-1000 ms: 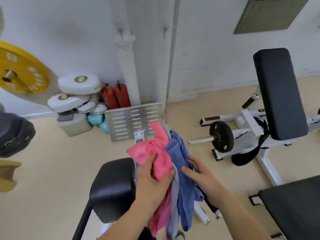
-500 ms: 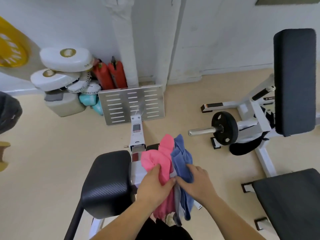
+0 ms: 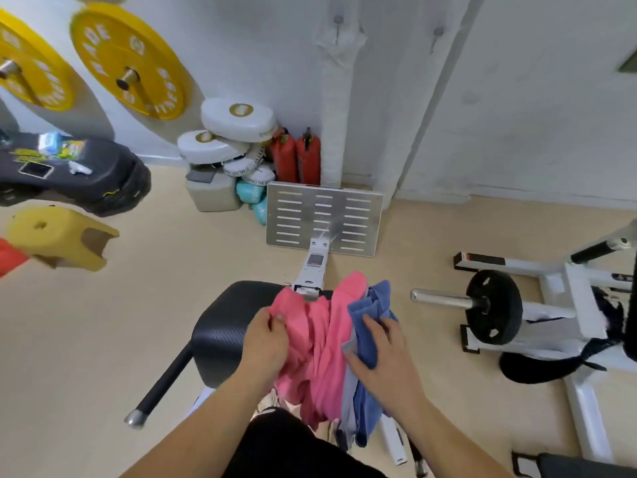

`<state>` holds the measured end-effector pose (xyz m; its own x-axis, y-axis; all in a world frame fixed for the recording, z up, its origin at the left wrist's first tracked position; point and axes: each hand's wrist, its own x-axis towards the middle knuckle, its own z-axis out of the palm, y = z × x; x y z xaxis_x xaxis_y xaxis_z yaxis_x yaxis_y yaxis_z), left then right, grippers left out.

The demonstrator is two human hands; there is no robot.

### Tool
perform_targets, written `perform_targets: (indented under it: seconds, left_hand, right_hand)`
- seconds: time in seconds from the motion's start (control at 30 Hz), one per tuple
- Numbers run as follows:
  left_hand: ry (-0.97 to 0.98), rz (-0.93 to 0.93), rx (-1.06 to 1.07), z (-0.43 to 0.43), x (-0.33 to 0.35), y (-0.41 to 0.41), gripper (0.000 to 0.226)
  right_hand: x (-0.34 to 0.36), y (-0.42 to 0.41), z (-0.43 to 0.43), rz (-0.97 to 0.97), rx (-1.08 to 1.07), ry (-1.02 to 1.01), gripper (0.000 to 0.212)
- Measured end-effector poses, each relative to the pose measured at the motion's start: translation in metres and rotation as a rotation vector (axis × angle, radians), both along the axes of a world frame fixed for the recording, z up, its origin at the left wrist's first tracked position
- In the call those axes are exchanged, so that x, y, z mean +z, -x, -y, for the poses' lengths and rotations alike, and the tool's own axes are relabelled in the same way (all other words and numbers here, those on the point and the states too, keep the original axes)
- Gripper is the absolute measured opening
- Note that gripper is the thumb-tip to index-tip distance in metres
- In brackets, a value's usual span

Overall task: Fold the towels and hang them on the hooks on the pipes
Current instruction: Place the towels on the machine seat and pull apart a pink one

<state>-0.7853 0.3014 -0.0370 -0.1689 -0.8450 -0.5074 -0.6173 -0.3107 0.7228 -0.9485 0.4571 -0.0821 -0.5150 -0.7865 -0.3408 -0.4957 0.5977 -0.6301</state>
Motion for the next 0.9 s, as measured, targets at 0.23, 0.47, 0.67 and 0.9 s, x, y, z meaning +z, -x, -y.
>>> perform_targets:
  seconds: [0.23,0.47,0.67,0.9]
  left_hand:
    - [0.266,-0.097,0.198,0.035,0.077,-0.016,0.021]
    - [0.585,-0.121,0.205,0.059,0.141,-0.039,0.009]
    - [0.394,-0.118,-0.055,0.018,0.106,-0.026,0.006]
    - [0.289,-0.225,-0.220,-0.003,0.095,-0.020,0.004]
  right_hand:
    - [0.000,0.015,0.020,-0.062,0.126,-0.137,0.078]
    - [-0.001,0.014,0.034,-0.256,0.252,-0.124,0.081]
    - [0.002,0.020,0.032,-0.207,0.346,-0.209,0.075]
    - [0.073,0.020,0.047,0.138,0.170,0.043,0.059]
